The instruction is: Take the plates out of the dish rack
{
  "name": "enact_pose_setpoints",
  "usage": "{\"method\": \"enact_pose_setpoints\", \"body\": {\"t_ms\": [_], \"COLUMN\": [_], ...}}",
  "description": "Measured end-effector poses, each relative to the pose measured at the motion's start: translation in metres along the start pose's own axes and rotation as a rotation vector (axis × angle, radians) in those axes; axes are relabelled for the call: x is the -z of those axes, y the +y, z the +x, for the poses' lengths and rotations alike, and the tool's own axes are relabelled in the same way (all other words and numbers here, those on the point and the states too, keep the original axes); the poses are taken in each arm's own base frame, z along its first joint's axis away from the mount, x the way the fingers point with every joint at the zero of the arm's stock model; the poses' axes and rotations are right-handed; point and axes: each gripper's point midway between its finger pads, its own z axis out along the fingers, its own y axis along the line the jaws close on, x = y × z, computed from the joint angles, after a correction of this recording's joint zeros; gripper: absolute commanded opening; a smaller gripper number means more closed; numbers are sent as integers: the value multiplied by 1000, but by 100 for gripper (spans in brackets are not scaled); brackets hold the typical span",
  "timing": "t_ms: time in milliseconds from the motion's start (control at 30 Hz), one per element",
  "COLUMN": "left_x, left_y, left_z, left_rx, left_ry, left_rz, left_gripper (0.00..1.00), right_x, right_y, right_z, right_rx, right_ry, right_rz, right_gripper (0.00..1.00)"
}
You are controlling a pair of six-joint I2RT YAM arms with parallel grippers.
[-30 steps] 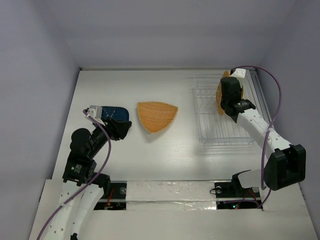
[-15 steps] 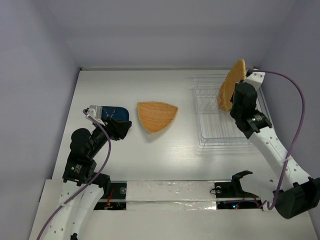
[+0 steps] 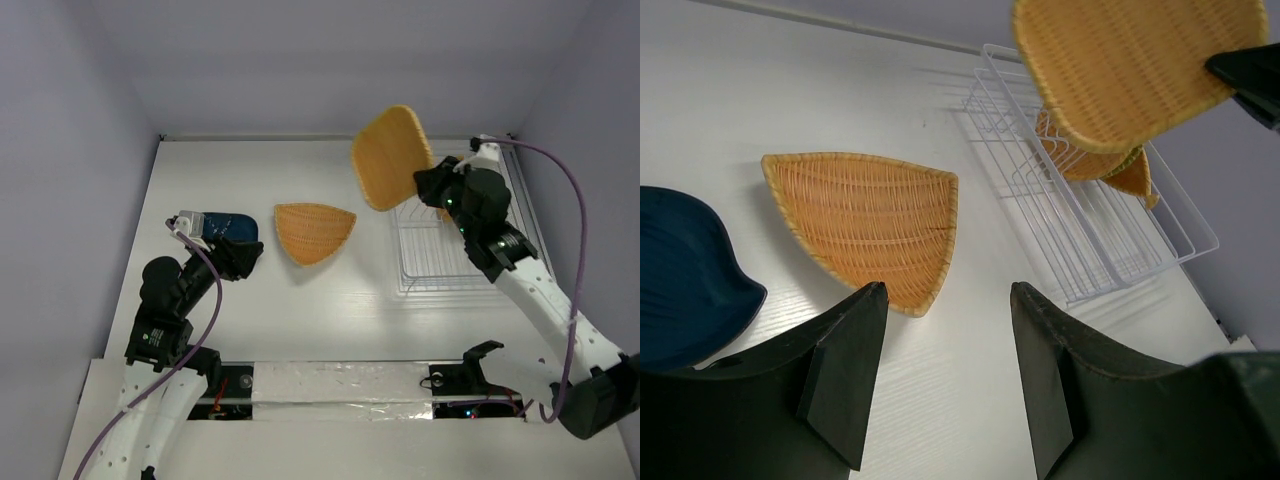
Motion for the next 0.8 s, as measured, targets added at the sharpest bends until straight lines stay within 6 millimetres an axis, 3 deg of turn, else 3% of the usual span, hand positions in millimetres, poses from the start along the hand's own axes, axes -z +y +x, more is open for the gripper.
{"method": "enact_pose_setpoints", "body": {"t_ms": [67, 200, 400, 500, 800], "left_x": [0, 0, 0, 0, 0], "left_y": [0, 0, 0, 0, 0], "left_z": [0, 0, 0, 0, 0], "left_rx": [0, 0, 0, 0, 0], "left_ry": [0, 0, 0, 0, 0], "left_rz": [0, 0, 0, 0, 0], "left_gripper": [49, 49, 49, 49, 49], "right_x": [-12, -34, -45, -47, -57], "right_y": [33, 82, 121, 128, 121], "right_z": [19, 77, 169, 192, 221], "right_rx": [-54, -153, -290, -368, -549], "right_ry": [57, 211, 436, 485, 500], "right_rz": [-125, -280, -347, -347, -304], "right_gripper": [0, 0, 0, 0, 0]}}
